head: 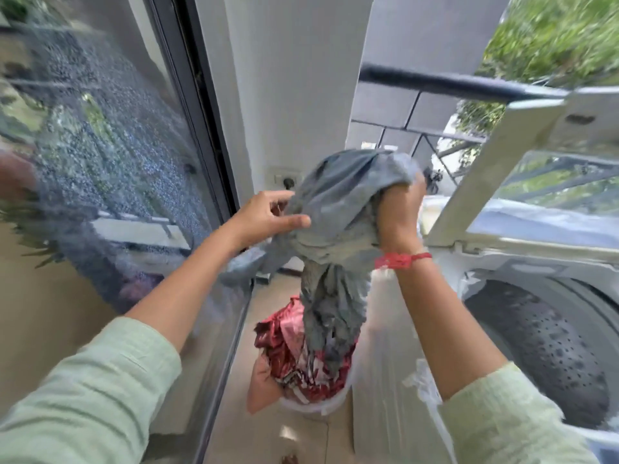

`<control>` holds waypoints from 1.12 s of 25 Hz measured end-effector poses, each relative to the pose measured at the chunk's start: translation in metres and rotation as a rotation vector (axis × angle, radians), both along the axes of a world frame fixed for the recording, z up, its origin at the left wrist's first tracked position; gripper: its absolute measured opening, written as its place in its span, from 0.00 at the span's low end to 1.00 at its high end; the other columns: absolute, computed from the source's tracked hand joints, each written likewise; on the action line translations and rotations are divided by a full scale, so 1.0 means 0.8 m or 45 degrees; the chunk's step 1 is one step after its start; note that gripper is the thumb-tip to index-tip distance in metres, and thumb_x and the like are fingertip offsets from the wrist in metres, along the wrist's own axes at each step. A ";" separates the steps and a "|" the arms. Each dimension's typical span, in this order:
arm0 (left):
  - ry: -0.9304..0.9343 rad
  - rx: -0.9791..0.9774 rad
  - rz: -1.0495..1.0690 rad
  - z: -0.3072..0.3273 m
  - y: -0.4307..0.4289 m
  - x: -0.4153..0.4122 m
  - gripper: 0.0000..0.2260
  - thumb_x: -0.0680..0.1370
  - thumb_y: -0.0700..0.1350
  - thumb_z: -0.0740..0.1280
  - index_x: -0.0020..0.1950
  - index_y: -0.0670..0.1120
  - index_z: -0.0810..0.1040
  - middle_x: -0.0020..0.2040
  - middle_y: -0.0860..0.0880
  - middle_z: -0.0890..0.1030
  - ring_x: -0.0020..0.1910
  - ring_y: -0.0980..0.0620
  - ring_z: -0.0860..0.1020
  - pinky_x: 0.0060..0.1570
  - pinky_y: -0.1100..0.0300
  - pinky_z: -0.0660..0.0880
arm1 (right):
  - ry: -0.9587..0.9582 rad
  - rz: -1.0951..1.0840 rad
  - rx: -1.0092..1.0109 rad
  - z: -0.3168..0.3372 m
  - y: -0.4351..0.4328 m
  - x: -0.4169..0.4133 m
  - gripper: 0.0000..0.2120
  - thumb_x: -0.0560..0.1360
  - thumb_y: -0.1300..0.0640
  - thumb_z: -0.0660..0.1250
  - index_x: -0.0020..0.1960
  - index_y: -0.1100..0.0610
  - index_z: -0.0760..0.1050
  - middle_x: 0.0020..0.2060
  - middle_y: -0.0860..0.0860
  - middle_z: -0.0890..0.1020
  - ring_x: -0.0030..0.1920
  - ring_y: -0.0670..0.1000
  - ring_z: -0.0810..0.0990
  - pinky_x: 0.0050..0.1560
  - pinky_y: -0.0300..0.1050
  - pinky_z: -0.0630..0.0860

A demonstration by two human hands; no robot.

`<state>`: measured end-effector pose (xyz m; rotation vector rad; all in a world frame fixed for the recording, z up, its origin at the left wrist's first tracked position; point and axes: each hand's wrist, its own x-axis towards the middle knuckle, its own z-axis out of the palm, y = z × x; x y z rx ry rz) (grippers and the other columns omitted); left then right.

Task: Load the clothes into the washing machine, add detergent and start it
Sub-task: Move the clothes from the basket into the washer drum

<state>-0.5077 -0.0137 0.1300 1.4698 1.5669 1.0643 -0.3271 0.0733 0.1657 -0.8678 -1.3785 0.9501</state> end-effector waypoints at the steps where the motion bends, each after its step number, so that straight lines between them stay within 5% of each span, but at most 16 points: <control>1: -0.064 -0.007 -0.050 -0.002 -0.002 0.011 0.31 0.56 0.67 0.75 0.54 0.56 0.76 0.47 0.56 0.79 0.41 0.64 0.76 0.41 0.72 0.70 | 0.089 -0.035 -0.048 0.023 0.005 0.007 0.08 0.72 0.60 0.57 0.41 0.52 0.74 0.39 0.47 0.76 0.41 0.38 0.74 0.45 0.33 0.71; 4: -0.030 0.071 0.004 -0.032 -0.003 0.060 0.50 0.57 0.55 0.81 0.71 0.59 0.55 0.65 0.64 0.65 0.63 0.68 0.66 0.59 0.75 0.63 | -0.030 -0.105 -0.152 0.058 0.028 0.030 0.10 0.77 0.57 0.58 0.55 0.60 0.73 0.44 0.48 0.76 0.49 0.47 0.74 0.46 0.28 0.71; 7: 0.018 0.334 0.271 -0.040 0.010 0.104 0.56 0.62 0.50 0.80 0.74 0.61 0.40 0.73 0.53 0.58 0.70 0.60 0.62 0.66 0.65 0.63 | -0.296 -0.046 -0.306 0.050 0.036 0.046 0.14 0.76 0.56 0.58 0.59 0.60 0.67 0.48 0.53 0.76 0.52 0.52 0.75 0.54 0.43 0.73; 9: 0.135 0.498 0.268 -0.030 0.022 0.105 0.43 0.67 0.48 0.76 0.74 0.60 0.54 0.73 0.45 0.61 0.68 0.56 0.65 0.67 0.60 0.67 | -0.515 0.021 -0.409 0.038 0.041 0.060 0.13 0.76 0.57 0.58 0.60 0.59 0.66 0.47 0.54 0.76 0.52 0.53 0.75 0.52 0.46 0.73; 12: 0.325 0.559 0.173 -0.016 0.027 0.081 0.13 0.69 0.45 0.70 0.54 0.49 0.80 0.56 0.44 0.80 0.55 0.51 0.77 0.56 0.54 0.75 | -1.003 0.293 -0.424 0.023 0.058 0.097 0.16 0.75 0.54 0.63 0.61 0.58 0.70 0.51 0.55 0.78 0.53 0.54 0.77 0.58 0.51 0.74; 16: 0.515 0.430 0.073 0.020 0.014 0.061 0.03 0.72 0.38 0.65 0.38 0.44 0.73 0.34 0.47 0.78 0.34 0.49 0.75 0.34 0.60 0.68 | -1.303 0.617 -0.429 -0.001 0.075 0.135 0.29 0.64 0.45 0.76 0.61 0.55 0.74 0.56 0.53 0.79 0.56 0.53 0.78 0.58 0.47 0.75; 18: 0.693 0.435 0.119 0.044 0.010 0.065 0.09 0.71 0.39 0.63 0.32 0.46 0.67 0.27 0.51 0.70 0.28 0.51 0.67 0.29 0.60 0.62 | -1.188 0.312 -0.175 -0.005 0.068 0.136 0.24 0.69 0.50 0.75 0.61 0.57 0.73 0.56 0.54 0.77 0.54 0.53 0.78 0.55 0.44 0.75; 20: 0.939 0.406 0.168 0.066 0.013 0.073 0.14 0.69 0.37 0.63 0.28 0.48 0.61 0.25 0.52 0.64 0.27 0.52 0.62 0.26 0.58 0.57 | -0.781 0.021 0.104 -0.009 0.031 0.132 0.18 0.71 0.51 0.72 0.56 0.59 0.73 0.49 0.54 0.77 0.47 0.52 0.79 0.46 0.41 0.78; 22: 1.111 0.332 0.189 0.083 0.017 0.079 0.16 0.69 0.38 0.64 0.27 0.48 0.59 0.24 0.52 0.64 0.27 0.49 0.64 0.26 0.60 0.56 | -0.613 0.164 0.227 -0.038 -0.035 0.119 0.22 0.68 0.45 0.73 0.53 0.56 0.70 0.44 0.50 0.76 0.39 0.49 0.78 0.37 0.38 0.76; 26: 1.265 0.280 0.270 0.118 0.012 0.082 0.14 0.69 0.40 0.65 0.28 0.45 0.62 0.26 0.48 0.68 0.31 0.43 0.69 0.26 0.62 0.56 | -0.884 0.491 -0.032 -0.117 -0.128 0.068 0.47 0.58 0.29 0.71 0.69 0.49 0.60 0.61 0.43 0.69 0.53 0.41 0.73 0.53 0.37 0.74; 28: 1.337 0.277 0.316 0.134 0.001 0.081 0.10 0.69 0.40 0.64 0.30 0.45 0.65 0.28 0.46 0.70 0.33 0.42 0.70 0.27 0.61 0.57 | -0.813 0.453 -0.158 -0.136 -0.114 0.050 0.41 0.63 0.33 0.71 0.69 0.50 0.63 0.61 0.45 0.70 0.57 0.42 0.72 0.56 0.39 0.74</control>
